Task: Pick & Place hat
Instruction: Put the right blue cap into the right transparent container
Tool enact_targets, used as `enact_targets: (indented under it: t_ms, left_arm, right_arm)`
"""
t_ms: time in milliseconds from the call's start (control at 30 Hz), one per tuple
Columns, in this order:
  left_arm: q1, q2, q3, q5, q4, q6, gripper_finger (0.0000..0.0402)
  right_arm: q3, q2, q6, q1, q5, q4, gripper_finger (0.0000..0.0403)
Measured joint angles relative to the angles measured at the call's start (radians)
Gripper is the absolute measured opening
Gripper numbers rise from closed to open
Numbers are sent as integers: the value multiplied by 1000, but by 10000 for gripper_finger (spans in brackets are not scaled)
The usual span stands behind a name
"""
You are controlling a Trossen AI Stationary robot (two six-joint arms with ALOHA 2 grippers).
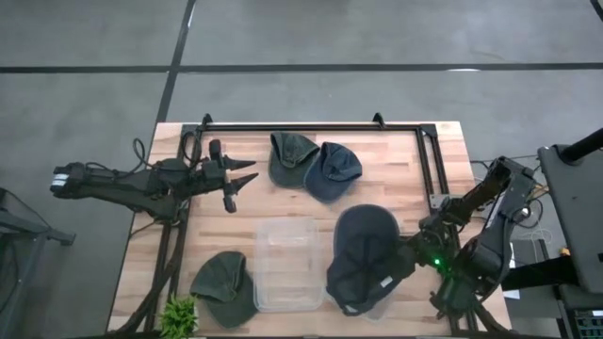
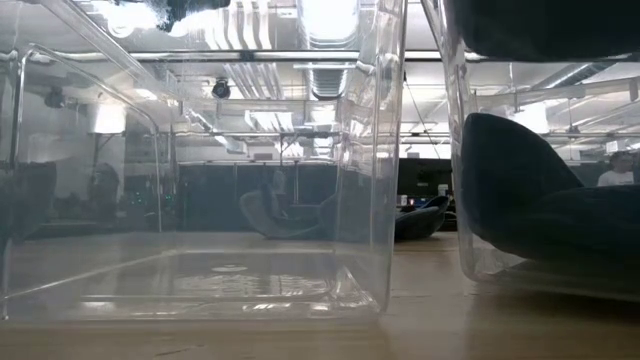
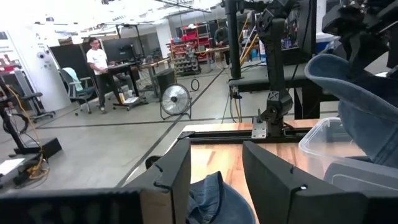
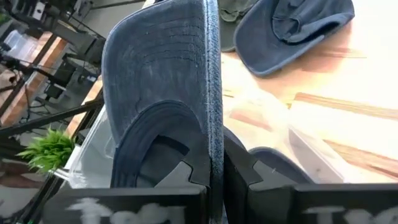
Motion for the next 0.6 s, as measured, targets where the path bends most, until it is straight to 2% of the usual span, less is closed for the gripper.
enact_targets:
  t_ms: [300, 467, 600]
  left_arm:
    - [0, 4, 0, 0, 45, 28, 138]
    - [0, 4, 2, 0, 56, 8, 138]
    - [3, 5, 19, -4, 124, 68, 138]
  right_arm:
    - [-53, 0, 14, -10, -30, 22, 12]
    - [-54, -3, 15, -9, -83, 59, 13]
    - [-56, -2, 15, -16, -94, 117, 18]
